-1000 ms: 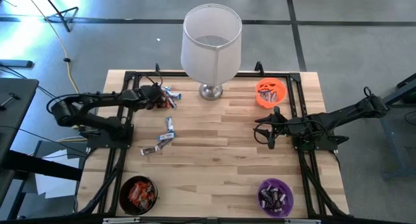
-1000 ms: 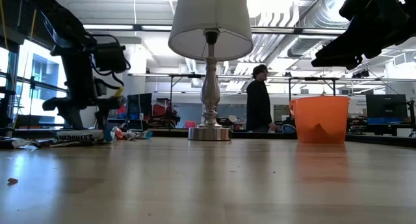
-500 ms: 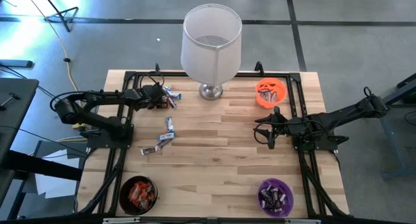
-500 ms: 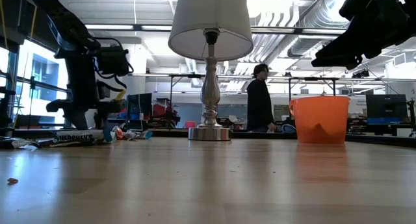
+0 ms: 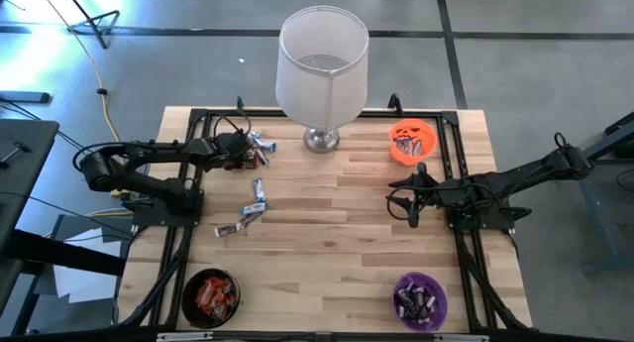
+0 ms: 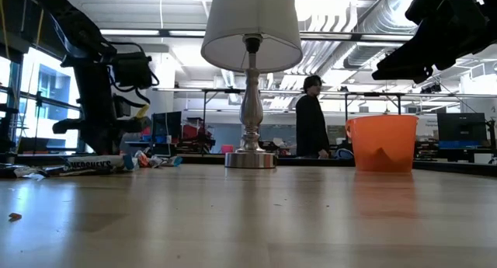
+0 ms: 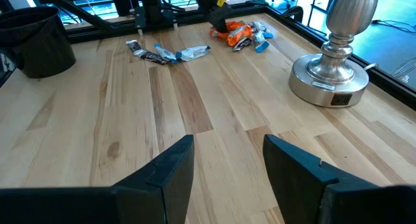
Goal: Sort candy
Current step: Put the orange chocolate bar into the black bucket
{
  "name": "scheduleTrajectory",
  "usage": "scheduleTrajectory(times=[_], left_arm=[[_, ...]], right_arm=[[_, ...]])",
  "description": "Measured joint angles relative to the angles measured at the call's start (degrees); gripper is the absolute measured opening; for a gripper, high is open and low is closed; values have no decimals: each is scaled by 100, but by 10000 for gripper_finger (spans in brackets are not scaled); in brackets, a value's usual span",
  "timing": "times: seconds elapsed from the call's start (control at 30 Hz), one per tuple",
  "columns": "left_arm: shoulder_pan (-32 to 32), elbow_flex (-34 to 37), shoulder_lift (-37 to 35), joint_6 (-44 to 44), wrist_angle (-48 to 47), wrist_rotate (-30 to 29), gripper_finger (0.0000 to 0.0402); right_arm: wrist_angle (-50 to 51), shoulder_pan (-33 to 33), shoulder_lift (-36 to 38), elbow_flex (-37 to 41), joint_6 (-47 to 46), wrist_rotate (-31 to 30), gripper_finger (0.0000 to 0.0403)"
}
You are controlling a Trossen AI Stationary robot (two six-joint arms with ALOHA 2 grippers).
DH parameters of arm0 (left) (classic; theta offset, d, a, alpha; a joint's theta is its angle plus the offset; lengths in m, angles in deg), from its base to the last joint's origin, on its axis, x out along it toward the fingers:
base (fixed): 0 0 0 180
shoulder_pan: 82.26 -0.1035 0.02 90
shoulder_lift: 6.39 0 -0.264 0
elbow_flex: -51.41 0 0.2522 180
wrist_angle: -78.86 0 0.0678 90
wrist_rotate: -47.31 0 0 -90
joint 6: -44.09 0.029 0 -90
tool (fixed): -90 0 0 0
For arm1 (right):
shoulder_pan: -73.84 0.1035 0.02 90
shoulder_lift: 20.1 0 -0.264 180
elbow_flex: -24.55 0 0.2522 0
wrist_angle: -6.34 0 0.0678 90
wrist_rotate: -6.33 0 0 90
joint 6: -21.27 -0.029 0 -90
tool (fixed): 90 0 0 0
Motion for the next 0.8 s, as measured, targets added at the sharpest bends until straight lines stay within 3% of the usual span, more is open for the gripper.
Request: scheduleTrajectory(times=[0.13, 0.5, 0.8], left_arm=[[126, 18, -302, -17, -110, 200, 37], [172, 8, -1084, -24, -447, 47, 37], [170, 1, -1279, -26, -856, -46, 37]], right_arm=[[-2, 2, 0, 0, 2, 0, 180], [-1, 0, 0, -1, 2, 1, 180], [0, 0, 2, 0, 0, 0, 180]])
